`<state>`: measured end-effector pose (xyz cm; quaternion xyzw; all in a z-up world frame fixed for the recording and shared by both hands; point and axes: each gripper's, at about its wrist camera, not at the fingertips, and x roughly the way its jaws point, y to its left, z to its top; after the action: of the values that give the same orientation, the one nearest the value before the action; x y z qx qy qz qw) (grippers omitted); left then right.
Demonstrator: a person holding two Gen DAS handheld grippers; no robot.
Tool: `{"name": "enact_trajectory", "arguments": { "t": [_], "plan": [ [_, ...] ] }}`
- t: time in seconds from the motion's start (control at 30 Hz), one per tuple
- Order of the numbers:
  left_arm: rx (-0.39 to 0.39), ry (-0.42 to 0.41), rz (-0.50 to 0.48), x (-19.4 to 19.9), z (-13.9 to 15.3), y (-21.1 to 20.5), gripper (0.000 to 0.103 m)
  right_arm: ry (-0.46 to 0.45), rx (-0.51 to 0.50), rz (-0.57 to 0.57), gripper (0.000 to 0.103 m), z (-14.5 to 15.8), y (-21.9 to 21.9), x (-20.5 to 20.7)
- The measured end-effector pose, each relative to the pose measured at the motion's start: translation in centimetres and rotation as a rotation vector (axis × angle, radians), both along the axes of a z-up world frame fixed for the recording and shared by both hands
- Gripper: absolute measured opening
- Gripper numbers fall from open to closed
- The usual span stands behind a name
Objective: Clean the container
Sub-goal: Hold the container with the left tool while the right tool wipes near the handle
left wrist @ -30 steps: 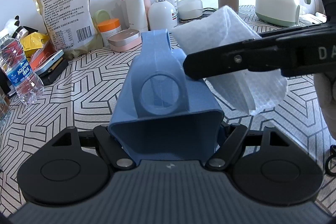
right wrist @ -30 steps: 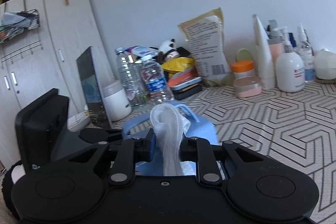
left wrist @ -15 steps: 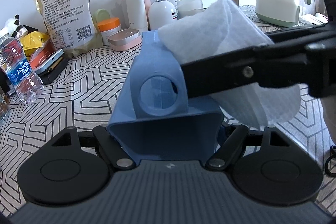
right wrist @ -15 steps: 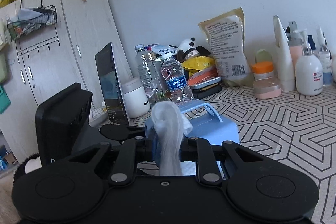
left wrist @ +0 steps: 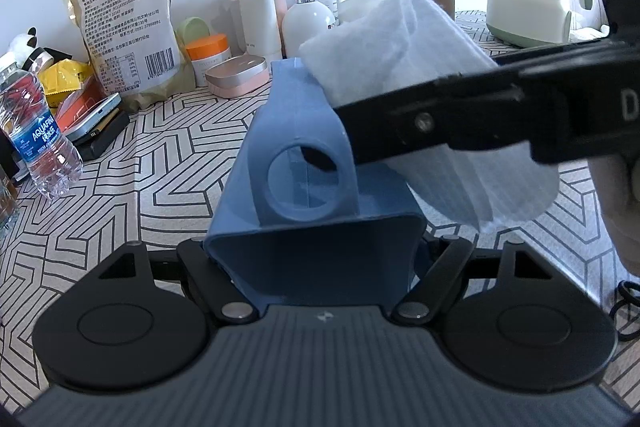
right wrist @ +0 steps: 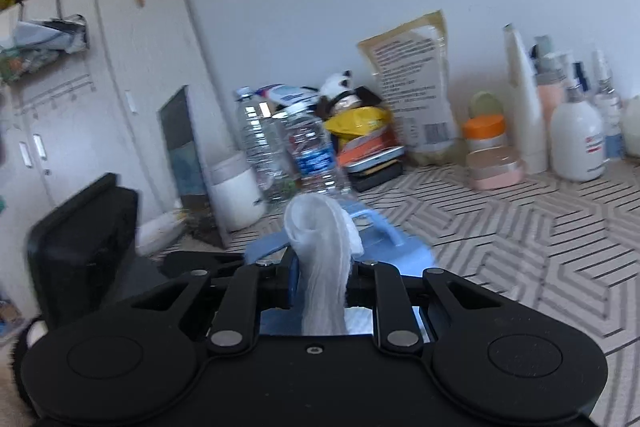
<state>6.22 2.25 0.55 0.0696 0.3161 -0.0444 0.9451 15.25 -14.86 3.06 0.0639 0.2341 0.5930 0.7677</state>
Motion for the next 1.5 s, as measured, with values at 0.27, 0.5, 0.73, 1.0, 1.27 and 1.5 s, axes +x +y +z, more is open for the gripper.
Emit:
{"name": "enact_trajectory", "arguments": {
  "t": [0.27, 0.5, 0.73, 1.0, 1.27, 1.5],
  "plan": [
    [-0.002, 0.000, 0.000, -0.1, 0.0, -0.1, 0.077, 0.013, -0.011, -0.034, 0.016, 0.0, 0.0, 0.8],
    [-0.002, 0.000, -0.001, -0.2, 0.0, -0.1, 0.077, 0.030, -0.006, -0.049, 0.016, 0.0, -0.2, 1.0],
    [-0.008, 0.001, -0.003, -0.2, 0.1, 0.0, 0.077, 0.049, 0.014, 0.028, 0.016, 0.0, -0.2, 0.6],
    [-0.004, -0.001, -0.003, -0.5, 0.1, -0.4, 0.077, 0.075, 0.026, 0.029, 0.016, -0.3, -0.4, 0.5],
    [-0.003, -0.001, -0.005, -0.6, 0.1, -0.6, 0.077, 0.098, 0.027, -0.038, 0.016, -0.4, -1.2, 1.3],
    [-0.003, -0.002, -0.006, -0.8, 0.1, -0.6, 0.077, 0.075, 0.020, -0.035, 0.016, -0.3, -1.3, 0.8]
  ]
}}
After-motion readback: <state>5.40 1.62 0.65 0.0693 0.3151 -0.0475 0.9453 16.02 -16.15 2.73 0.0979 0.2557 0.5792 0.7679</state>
